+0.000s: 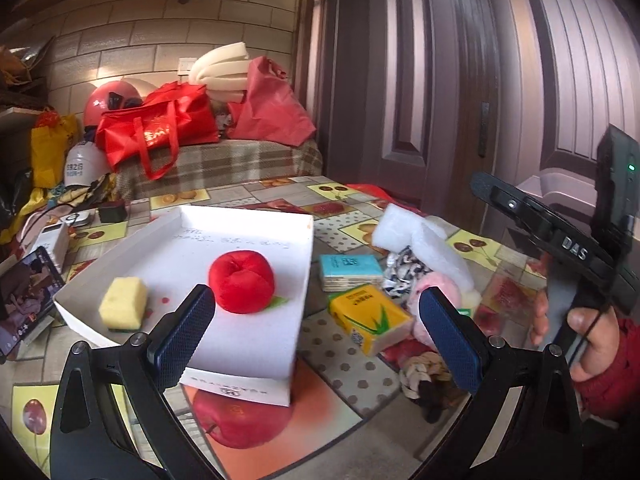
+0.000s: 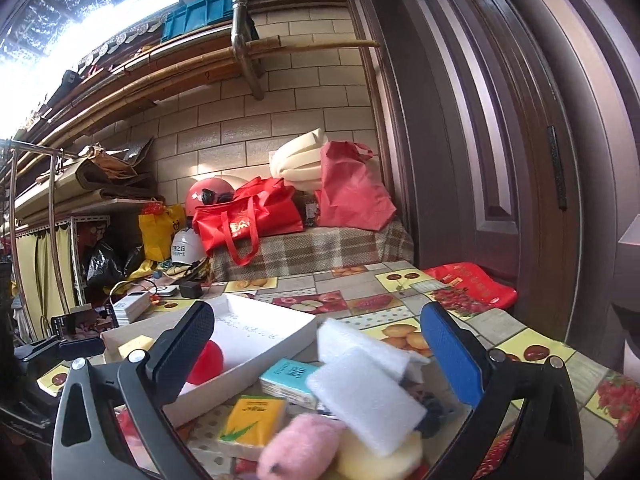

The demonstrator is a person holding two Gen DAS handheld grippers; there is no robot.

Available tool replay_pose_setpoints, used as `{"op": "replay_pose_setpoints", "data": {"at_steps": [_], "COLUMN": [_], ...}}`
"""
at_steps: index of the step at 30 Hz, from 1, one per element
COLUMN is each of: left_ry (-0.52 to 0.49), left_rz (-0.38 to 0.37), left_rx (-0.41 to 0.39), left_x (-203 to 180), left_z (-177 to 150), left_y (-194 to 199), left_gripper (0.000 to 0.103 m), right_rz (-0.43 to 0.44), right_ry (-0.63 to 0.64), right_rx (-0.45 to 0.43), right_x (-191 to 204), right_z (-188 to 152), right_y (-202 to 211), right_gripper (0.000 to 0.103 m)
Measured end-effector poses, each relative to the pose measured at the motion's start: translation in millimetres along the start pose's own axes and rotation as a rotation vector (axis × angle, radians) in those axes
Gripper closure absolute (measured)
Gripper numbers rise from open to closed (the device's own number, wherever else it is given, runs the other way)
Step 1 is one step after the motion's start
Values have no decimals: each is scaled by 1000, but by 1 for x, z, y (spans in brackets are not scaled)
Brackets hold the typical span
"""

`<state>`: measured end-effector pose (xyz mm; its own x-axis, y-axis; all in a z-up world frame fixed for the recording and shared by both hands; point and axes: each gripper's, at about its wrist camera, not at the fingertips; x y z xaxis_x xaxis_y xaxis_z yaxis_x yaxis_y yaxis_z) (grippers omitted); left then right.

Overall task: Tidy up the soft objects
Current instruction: 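Grasp the brown braided rope knot with the left tool while the right tool grasps the white foam block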

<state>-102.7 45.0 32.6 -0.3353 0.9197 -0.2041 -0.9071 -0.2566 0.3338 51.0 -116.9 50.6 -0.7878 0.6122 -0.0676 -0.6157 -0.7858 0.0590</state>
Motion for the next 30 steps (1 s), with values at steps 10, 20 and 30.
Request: {"op": "replay_pose_setpoints", "data": {"at_steps": [10,20,30], "left_ry": [-148,-188,-202], "left_rz": [-183,-156,-97], "left_rx": [290,462,558], "left_x": [-67,-79,-78], "left_z": [-14,-32,-44], "left_y": [-38,-66,-83], "left_gripper": [7,23,58], "right_rz": [211,280,294], "right_ry": [16,114,64], "right_rx": [315,480,441], "right_x": [-59,-34,-45], "right_z": [-20,-38,-35], "right_y": [-34,-81,-72], "right_gripper": [0,4,48]}}
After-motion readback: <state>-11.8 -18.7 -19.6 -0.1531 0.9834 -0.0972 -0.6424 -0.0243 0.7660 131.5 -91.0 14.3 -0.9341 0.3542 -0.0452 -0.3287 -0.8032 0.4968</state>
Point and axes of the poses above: each gripper's, at about its wrist camera, not at the fingertips, and y roughly against the way its jaws point, x to its left, z to its top, and after that the axes turned 9 degrees about y, right-handed
